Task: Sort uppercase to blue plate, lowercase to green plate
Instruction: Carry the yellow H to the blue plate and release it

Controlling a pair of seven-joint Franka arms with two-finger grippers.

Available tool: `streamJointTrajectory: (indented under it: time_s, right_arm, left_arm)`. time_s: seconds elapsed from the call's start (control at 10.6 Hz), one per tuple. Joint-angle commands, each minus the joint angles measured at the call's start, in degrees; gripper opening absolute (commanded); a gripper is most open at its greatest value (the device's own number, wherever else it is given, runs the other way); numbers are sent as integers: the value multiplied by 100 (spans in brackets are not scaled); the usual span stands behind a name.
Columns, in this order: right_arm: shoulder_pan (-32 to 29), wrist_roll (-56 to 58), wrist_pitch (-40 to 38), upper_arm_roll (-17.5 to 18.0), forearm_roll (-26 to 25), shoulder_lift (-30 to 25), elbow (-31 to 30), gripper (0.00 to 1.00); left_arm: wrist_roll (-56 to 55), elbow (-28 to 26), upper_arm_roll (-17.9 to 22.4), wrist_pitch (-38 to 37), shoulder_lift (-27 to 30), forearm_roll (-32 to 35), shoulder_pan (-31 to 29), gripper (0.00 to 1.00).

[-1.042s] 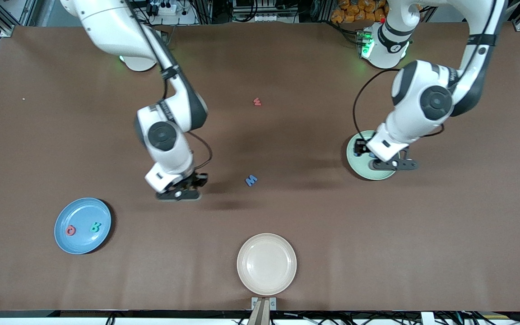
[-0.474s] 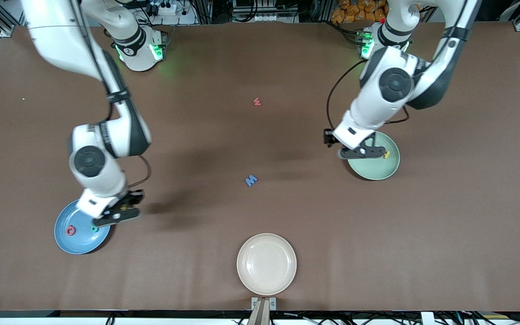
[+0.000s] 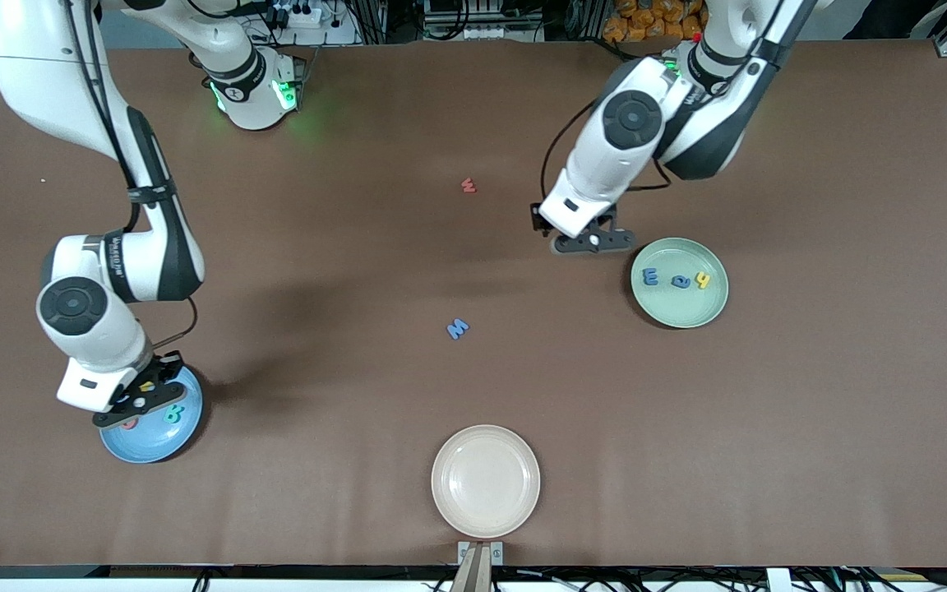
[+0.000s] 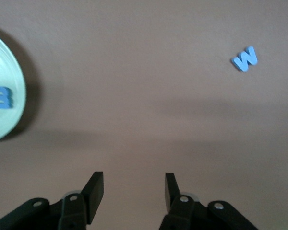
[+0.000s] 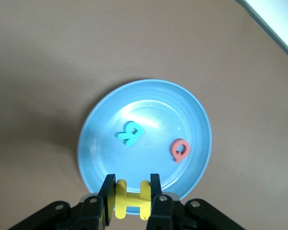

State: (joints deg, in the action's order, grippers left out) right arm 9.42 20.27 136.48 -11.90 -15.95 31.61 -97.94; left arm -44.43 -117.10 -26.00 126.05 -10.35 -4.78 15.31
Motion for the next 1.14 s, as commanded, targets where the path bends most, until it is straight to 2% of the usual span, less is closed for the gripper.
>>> streamJointTrajectory:
  time_s: [0.0, 0.09, 0.19, 0.38, 0.76, 1.04]
  right_arm:
    - [-247, 432, 264, 92, -154, 160, 126, 24]
    - [-265, 538, 370, 92, -146, 170, 126, 88]
    - [-309, 531, 362, 101, -128, 170, 126, 100]
    - [-309, 469, 327, 101, -119, 170, 118, 100]
    - [-283, 452, 318, 101, -58, 170, 118, 100]
    - [-309, 452, 318, 109, -49, 170, 118, 100]
  left_arm:
    - [-450, 3, -307, 251, -107, -146, -20, 60]
    - [-617, -32, -413, 401, -186, -128, -19, 60]
    - [-680, -76, -458, 533, -221, -128, 15, 60]
    - [-1170, -76, -458, 867, -484, 29, 392, 60]
    - [-2795, 3, -441, 1491, -1231, 1179, 1086, 60]
    - [-3333, 12, -432, 1668, -1425, 1304, 1421, 59]
